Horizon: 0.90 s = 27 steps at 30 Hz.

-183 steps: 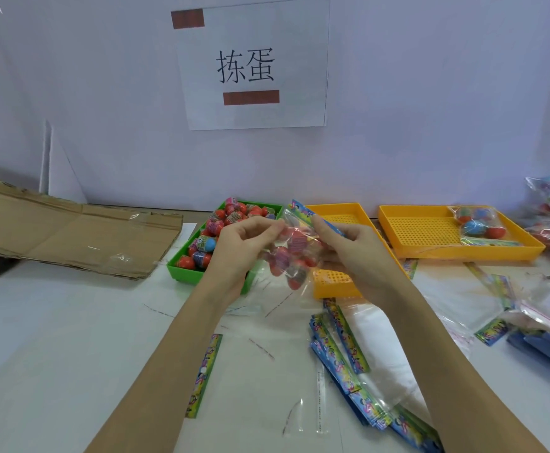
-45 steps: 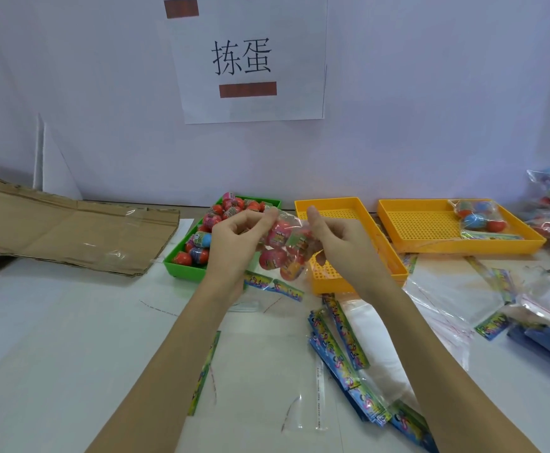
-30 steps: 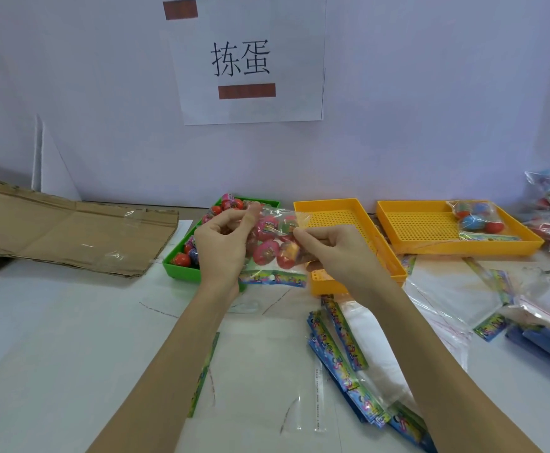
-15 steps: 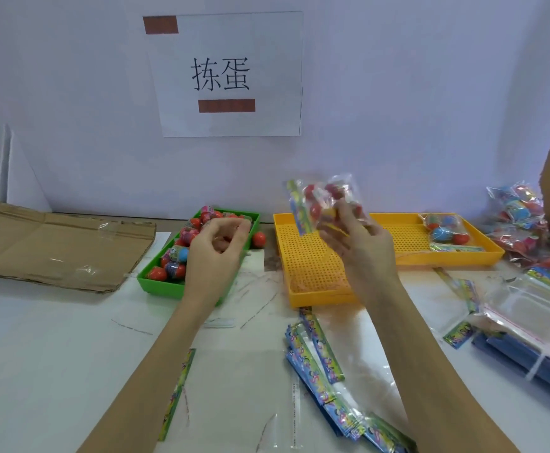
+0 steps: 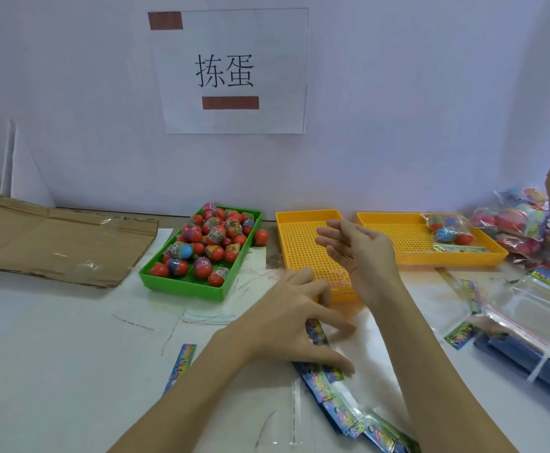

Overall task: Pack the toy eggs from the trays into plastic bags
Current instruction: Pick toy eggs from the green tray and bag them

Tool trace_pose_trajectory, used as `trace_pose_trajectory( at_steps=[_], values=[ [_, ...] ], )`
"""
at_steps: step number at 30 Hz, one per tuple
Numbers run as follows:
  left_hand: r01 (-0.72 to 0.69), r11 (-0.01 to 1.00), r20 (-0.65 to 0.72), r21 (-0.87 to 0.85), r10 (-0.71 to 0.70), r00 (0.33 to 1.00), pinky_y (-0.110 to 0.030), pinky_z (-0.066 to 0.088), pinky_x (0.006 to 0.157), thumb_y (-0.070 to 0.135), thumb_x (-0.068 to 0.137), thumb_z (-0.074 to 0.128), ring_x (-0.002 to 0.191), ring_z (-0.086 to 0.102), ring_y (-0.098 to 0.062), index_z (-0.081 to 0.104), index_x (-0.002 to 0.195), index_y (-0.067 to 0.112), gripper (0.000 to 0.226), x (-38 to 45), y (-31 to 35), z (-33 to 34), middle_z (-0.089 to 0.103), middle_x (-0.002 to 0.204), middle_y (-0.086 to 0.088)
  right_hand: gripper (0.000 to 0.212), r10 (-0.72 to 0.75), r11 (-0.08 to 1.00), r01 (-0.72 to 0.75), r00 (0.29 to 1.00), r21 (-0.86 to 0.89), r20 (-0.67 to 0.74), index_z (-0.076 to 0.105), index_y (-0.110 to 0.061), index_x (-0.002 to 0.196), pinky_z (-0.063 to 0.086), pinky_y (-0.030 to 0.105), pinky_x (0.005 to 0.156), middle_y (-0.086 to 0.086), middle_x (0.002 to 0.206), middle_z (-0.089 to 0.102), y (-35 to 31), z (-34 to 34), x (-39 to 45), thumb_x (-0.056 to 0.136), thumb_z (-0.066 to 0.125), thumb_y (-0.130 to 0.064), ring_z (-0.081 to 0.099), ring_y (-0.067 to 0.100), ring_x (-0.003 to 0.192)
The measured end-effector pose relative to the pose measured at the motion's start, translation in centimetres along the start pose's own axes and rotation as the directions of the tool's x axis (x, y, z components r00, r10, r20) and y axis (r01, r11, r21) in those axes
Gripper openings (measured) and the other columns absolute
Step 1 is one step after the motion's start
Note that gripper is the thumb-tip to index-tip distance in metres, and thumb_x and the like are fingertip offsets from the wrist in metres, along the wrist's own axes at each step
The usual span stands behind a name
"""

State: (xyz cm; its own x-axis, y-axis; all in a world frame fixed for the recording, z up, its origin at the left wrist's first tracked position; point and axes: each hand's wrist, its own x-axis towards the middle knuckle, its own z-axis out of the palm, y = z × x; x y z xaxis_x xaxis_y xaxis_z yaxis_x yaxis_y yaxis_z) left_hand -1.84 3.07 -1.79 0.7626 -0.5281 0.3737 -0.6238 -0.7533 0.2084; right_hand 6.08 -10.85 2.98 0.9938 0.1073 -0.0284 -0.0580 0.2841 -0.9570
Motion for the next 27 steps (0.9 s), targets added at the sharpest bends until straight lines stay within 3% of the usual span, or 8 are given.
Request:
trace_pose_trajectory(
  at_steps=[7,13,15,17,20,23,25,27],
  values=[
    [0.052,0.993,-0.014,-0.107,-0.054,0.998,-0.028,0.029,0.079,0.044,0.092,0.077,0.092,0.037,-0.008,0.083,0.1,0.028,0.019,0.1,-0.6,-0.7,0.051,0.094,0.009,0.023,0.031,0.995,-0.031,1.0,-0.096,0.001,0.076,-0.007,0.104,0.056,0.021,0.06,0.003,0.083,0.08,0.3,-0.3,0.6,0.106,0.056,-0.019,0.073,0.011,0.068],
    [0.251,0.902,-0.244,-0.351,-0.346,0.906,-0.019,0.042,0.075,0.016,0.103,0.063,0.083,0.053,-0.008,0.067,0.083,0.005,0.023,-0.2,-2.1,-1.9,0.06,0.093,-0.001,0.032,-0.051,0.898,0.117,0.985,-0.425,0.163,0.075,-0.01,0.103,0.058,0.024,0.067,0.006,0.089,0.08,0.1,-0.7,0.6,0.109,0.05,-0.03,0.076,0.017,0.074],
    [0.368,0.769,-0.269,-0.523,-0.559,0.784,-0.019,0.044,0.065,0.023,0.108,0.055,0.066,0.054,-0.006,0.065,0.081,0.006,0.033,-0.2,-3.1,-2.4,0.063,0.078,-0.001,0.041,-0.037,0.877,0.153,0.967,-0.456,0.252,0.073,-0.016,0.114,0.06,0.029,0.079,0.005,0.099,0.08,0.2,-0.4,0.7,0.106,0.049,-0.048,0.077,0.02,0.089],
    [0.391,0.533,-0.204,-0.75,-0.749,0.63,-0.021,0.042,0.052,0.031,0.11,0.05,0.052,0.048,-0.01,0.06,0.076,0.001,0.046,-0.4,-4.1,-2.5,0.058,0.064,-0.004,0.048,-0.009,0.876,0.17,0.942,-0.452,0.336,0.062,-0.023,0.137,0.062,0.033,0.085,0.006,0.117,0.075,0.4,-0.1,0.7,0.1,0.057,-0.053,0.076,0.022,0.1],
    [0.289,0.208,-0.051,-0.935,-0.882,0.468,-0.021,0.034,0.041,0.028,0.112,0.044,0.048,0.043,-0.016,0.061,0.072,0.007,0.048,-0.5,-4.7,-2.9,0.055,0.057,-0.003,0.067,-0.056,0.914,0.206,0.917,-0.35,0.394,0.035,-0.032,0.156,0.063,0.027,0.072,0.011,0.104,0.077,1.0,0.2,0.4,0.099,0.069,-0.02,0.078,0.02,0.088],
    [0.156,0.087,-0.002,-0.984,-0.879,0.477,-0.025,0.043,0.044,0.061,0.107,0.037,0.054,0.056,-0.024,0.072,0.083,0.01,0.066,-0.4,-4.5,-3.4,0.067,0.069,-0.008,0.075,-0.057,0.917,0.212,0.908,-0.339,0.414,0.02,-0.028,0.162,0.063,0.03,0.07,0.009,0.092,0.08,1.3,0.2,0.3,0.102,0.063,-0.01,0.078,0.026,0.083],
    [0.19,0.105,0.009,-0.976,-0.853,0.521,-0.03,0.056,0.061,0.092,0.083,0.037,0.067,0.068,-0.023,0.077,0.087,0.017,0.086,-0.4,-4.3,-3.5,0.075,0.084,-0.01,0.07,-0.087,0.879,0.248,0.923,-0.407,0.376,0.025,-0.019,0.16,0.063,0.029,0.068,0.007,0.087,0.08,1.4,0.2,0.4,0.102,0.063,-0.01,0.078,0.025,0.077],
    [0.294,0.197,-0.012,-0.935,-0.848,0.53,-0.027,0.055,0.069,0.09,0.073,0.06,0.072,0.067,-0.019,0.073,0.078,0.02,0.071,-0.6,-4.3,-3.5,0.073,0.081,-0.002,0.054,-0.119,0.844,0.282,0.928,-0.456,0.354,0.04,-0.014,0.15,0.062,0.028,0.065,0.005,0.082,0.08,1.5,0.2,0.5,0.102,0.064,-0.011,0.077,0.023,0.072]
  ],
)
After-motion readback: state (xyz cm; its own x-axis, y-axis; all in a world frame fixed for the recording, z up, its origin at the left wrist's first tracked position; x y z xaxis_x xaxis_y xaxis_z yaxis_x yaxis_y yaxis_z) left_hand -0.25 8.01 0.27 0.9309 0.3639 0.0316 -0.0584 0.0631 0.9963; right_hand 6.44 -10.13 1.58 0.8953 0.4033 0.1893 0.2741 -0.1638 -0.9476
